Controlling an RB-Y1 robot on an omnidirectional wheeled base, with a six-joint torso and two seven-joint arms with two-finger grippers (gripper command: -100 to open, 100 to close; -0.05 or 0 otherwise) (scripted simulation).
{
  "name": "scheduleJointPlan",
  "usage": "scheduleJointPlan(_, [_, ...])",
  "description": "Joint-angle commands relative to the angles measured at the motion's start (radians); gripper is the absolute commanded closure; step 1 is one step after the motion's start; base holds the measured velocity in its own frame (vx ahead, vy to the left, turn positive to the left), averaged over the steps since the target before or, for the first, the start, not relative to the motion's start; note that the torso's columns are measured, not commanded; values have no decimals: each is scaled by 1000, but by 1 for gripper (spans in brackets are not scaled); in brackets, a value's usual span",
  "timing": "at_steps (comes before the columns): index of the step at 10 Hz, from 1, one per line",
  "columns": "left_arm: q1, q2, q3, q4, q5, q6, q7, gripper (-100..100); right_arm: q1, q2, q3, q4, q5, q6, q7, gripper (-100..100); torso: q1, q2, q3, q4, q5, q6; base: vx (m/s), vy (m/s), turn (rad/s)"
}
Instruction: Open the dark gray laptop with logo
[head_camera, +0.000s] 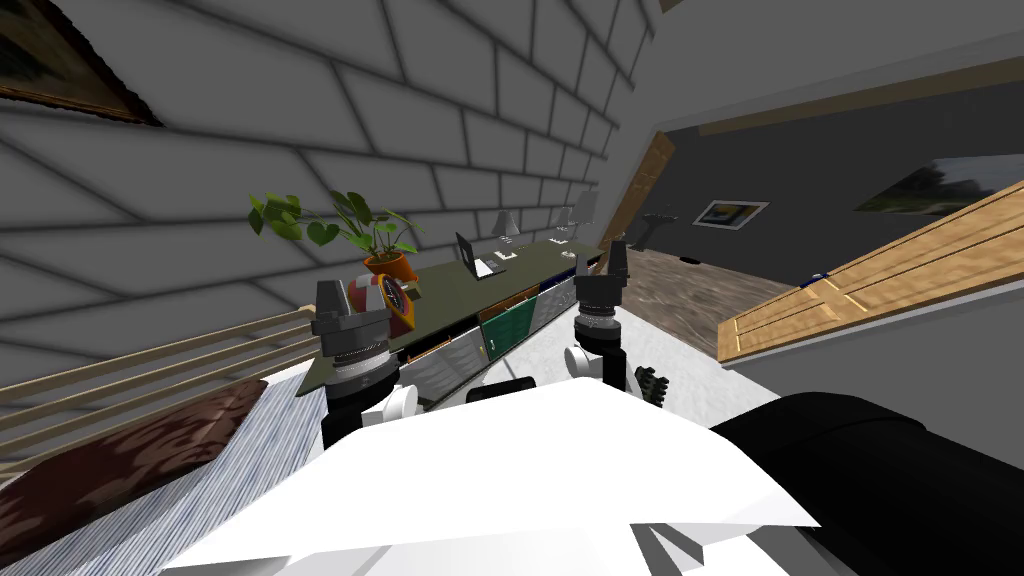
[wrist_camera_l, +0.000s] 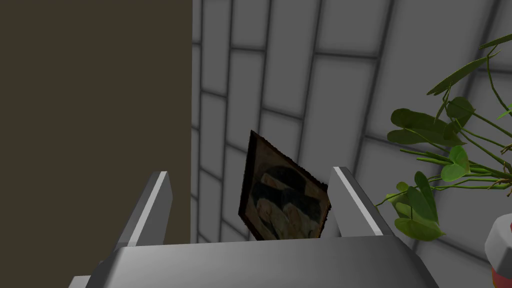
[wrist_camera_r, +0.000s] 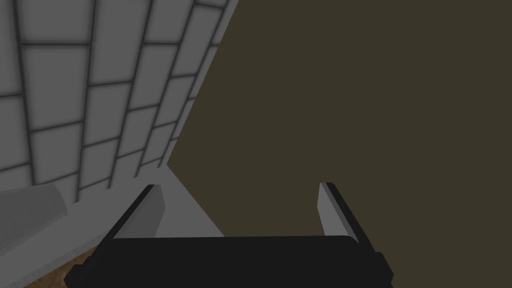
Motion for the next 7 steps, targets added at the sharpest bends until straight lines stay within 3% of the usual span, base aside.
scheduleJointPlan(1, [0,0,0,0,0,0,0,0,0,0,0,0,0,0,0,0,0,40,-82,41,0,0,0,0,0])
scheduleJointPlan(7, [0,0,0,0,0,0,0,0,0,0,0,0,0,0,0,0,0,470,-939,470,0,0,0,0,0])
